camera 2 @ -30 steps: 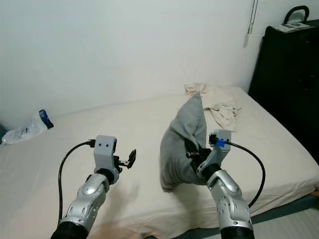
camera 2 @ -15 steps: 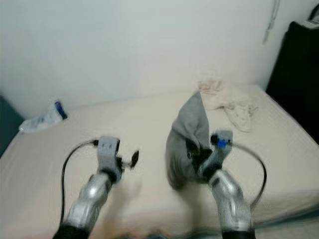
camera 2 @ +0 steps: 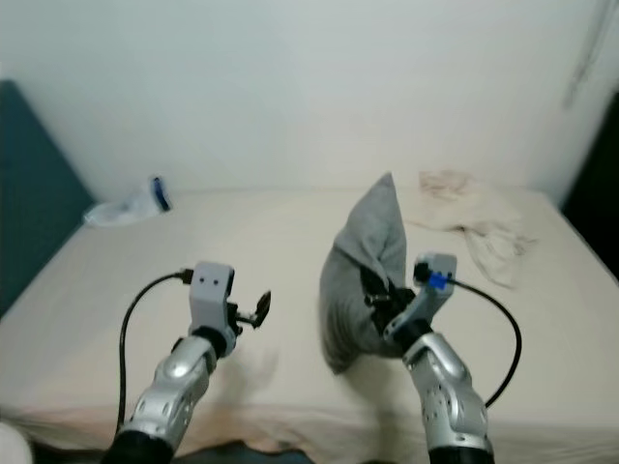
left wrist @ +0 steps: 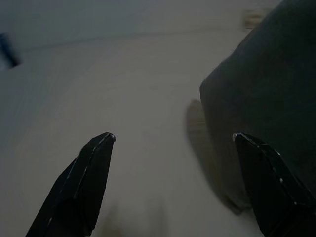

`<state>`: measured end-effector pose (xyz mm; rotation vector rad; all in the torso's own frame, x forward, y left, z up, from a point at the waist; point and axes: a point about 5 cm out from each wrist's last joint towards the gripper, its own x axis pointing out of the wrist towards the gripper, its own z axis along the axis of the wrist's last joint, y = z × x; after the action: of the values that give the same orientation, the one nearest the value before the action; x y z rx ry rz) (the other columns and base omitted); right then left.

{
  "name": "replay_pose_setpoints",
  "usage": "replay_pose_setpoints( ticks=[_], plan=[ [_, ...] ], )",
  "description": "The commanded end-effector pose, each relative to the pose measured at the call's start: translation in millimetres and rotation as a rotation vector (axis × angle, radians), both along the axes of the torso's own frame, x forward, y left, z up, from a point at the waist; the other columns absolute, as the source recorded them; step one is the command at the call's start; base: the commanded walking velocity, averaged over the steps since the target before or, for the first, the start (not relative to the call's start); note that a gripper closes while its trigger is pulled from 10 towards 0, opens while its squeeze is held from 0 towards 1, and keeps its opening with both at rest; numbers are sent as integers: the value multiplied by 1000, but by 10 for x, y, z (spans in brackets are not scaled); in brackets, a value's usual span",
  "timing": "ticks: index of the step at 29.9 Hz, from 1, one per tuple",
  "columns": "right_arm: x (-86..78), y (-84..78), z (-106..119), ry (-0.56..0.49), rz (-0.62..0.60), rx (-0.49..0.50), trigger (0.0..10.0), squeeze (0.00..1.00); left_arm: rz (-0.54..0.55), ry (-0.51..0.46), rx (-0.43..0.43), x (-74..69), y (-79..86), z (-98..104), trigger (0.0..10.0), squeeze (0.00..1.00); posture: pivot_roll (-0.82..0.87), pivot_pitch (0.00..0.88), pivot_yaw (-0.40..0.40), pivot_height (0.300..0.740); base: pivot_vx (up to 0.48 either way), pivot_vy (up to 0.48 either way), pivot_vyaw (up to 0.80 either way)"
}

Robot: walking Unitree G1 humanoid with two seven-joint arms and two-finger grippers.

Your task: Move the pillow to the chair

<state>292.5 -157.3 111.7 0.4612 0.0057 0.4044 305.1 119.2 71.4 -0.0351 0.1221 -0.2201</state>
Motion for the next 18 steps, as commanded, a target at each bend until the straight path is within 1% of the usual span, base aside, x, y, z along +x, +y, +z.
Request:
replay_pose_setpoints(
  ticks=[1, 7, 11, 12, 14, 15, 17, 18],
  plan=[
    [27, 149, 217, -109, 74, 47, 10000, 0, 15, 35, 15, -27, 61, -66, 10000, 0, -126, 25, 75, 740, 0, 0, 650],
    [33, 163, 180, -92, 76, 36, 10000, 0, 18, 36, 21, -24, 70, -66, 10000, 0, -120, 23, 74, 740, 0, 0, 654],
    [63, 170, 110, -26, 56, 13, 10000, 0, 5, 35, 28, -26, 70, -61, 10000, 0, -120, 22, 75, 740, 0, 0, 0],
    [63, 170, 110, -26, 56, 13, 10000, 0, 5, 35, 28, -26, 70, -61, 10000, 0, -120, 22, 75, 740, 0, 0, 0],
    [65, 163, 98, -21, 50, 10, 10000, 0, -3, 34, 25, -30, 60, -57, 10000, 0, -121, 23, 76, 740, 0, -307, 0],
    [59, 160, 99, -24, 49, 11, 10000, 0, -19, 41, 61, -35, 44, -63, 10000, 0, -121, 23, 75, 740, 0, -465, 0],
    [57, 160, 100, -25, 49, 10, 10000, 0, -23, 42, 74, -37, 39, -65, 10000, 0, -121, 23, 75, 740, 0, -465, 0],
    [54, 159, 100, -24, 48, 13, 10000, 0, -9, 46, 65, -34, 45, -68, 10000, 0, -122, 26, 76, 740, 0, -465, 0]
  ],
)
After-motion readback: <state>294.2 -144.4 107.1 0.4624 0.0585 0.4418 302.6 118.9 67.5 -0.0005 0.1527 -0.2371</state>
